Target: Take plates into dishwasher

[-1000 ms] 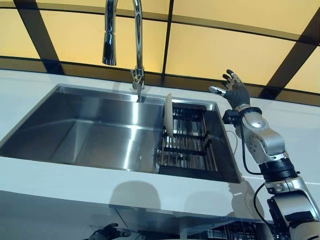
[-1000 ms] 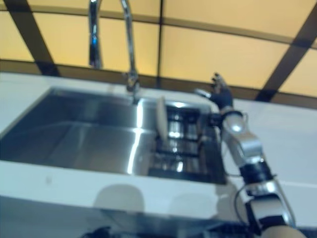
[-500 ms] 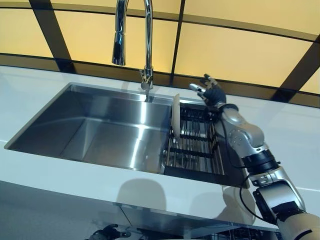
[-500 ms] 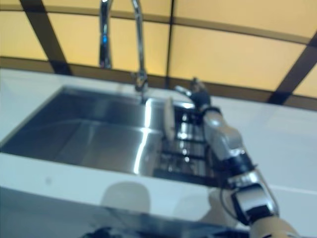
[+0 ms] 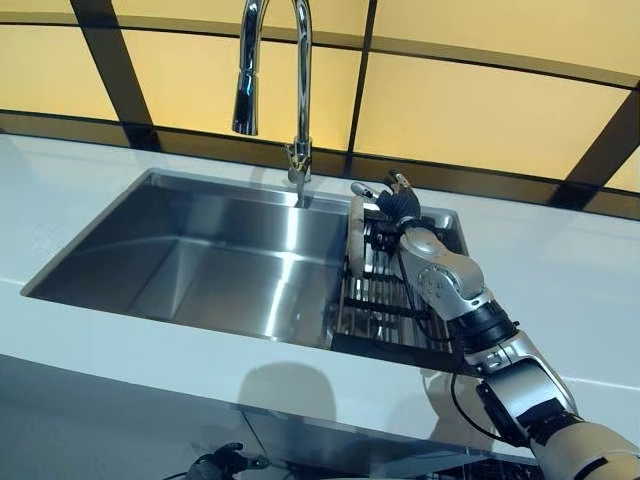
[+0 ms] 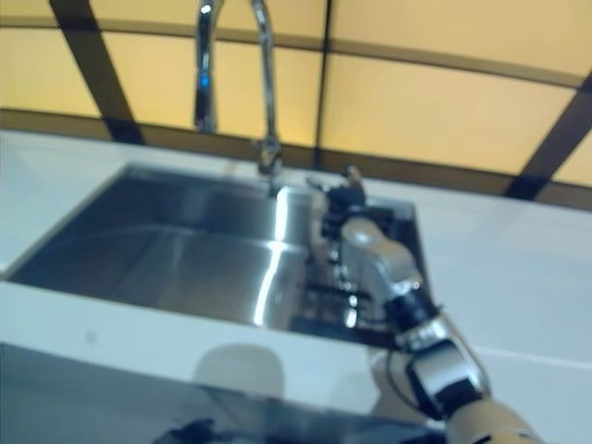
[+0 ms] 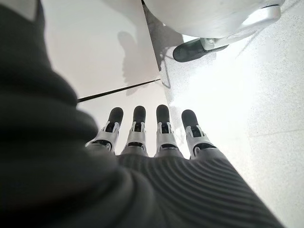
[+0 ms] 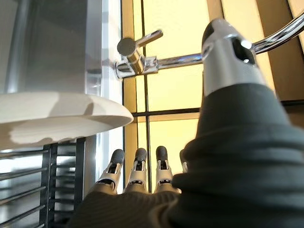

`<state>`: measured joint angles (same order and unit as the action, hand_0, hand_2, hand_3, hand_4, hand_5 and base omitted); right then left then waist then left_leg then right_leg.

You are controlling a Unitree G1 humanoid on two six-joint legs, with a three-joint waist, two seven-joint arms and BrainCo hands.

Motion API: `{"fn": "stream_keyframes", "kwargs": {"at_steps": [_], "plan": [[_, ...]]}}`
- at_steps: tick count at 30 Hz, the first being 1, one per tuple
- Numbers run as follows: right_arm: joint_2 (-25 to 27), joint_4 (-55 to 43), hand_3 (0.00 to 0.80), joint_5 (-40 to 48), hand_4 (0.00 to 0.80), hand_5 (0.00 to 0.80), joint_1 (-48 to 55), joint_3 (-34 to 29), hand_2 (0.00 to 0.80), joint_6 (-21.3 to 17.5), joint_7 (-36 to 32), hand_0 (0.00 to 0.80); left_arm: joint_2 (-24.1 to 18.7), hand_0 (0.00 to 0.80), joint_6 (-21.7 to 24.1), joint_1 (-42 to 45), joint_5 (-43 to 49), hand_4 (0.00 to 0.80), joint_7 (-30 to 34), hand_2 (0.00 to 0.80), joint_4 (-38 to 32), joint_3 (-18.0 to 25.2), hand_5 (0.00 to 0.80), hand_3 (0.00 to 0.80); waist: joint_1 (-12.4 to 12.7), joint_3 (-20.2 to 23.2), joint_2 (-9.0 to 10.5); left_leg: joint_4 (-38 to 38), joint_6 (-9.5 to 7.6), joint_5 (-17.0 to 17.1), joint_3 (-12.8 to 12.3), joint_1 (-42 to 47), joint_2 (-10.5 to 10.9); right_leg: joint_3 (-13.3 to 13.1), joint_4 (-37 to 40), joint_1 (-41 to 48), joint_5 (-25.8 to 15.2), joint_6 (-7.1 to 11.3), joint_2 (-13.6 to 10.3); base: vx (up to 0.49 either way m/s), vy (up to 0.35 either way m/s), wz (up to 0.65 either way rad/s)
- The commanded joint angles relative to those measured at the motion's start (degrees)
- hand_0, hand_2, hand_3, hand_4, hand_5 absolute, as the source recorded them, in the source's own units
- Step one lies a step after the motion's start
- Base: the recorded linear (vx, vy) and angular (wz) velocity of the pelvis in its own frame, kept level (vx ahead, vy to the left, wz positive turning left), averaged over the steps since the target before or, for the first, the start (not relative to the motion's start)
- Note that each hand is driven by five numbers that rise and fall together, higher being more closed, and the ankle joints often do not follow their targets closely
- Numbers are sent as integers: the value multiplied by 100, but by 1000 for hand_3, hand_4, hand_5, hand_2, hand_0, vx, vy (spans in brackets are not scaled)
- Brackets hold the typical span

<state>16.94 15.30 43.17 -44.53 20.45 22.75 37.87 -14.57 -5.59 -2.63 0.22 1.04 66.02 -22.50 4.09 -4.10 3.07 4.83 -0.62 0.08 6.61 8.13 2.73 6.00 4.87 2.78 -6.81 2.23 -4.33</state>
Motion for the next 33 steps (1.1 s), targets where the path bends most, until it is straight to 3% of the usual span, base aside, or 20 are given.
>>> {"fn": "stream_keyframes", "kwargs": {"at_steps": [1, 13, 19, 33], "plan": [[-71, 405, 0, -296, 0, 0, -916, 8, 0, -270, 249, 0, 119, 0, 7, -444, -326, 0, -45, 0, 283, -388, 0, 0, 213, 51, 13, -28, -86, -64, -683, -213, 25, 30, -137, 180, 201, 206, -109, -1, 48, 0], [-108, 1074, 0, -747, 0, 0, -1243, -8, 0, -154, 640, 0, 152, 0, -20, -466, -371, 0, -56, 0, 342, -470, 0, 0, 317, 29, -6, -16, -141, -65, -635, -229, 61, 50, -246, 138, 215, 255, -186, -2, 31, 5], [-54, 1406, 0, -733, 0, 0, -1389, 55, 0, 86, 662, 0, 138, 0, -32, -472, -337, 0, -35, 0, 345, -468, 0, 0, 356, 26, 7, -21, -154, -66, -625, -223, 69, 56, -282, 141, 228, 262, -201, 0, 0, 0], [-204, 1886, 0, -430, 0, 0, -1370, 151, 0, 227, 757, 0, 119, 0, -39, -503, -470, 0, -62, 0, 306, -473, 0, 0, 359, -23, 15, -41, -169, -79, -661, -214, 54, -15, -332, 125, 239, 254, -191, 0, 0, 0]]}}
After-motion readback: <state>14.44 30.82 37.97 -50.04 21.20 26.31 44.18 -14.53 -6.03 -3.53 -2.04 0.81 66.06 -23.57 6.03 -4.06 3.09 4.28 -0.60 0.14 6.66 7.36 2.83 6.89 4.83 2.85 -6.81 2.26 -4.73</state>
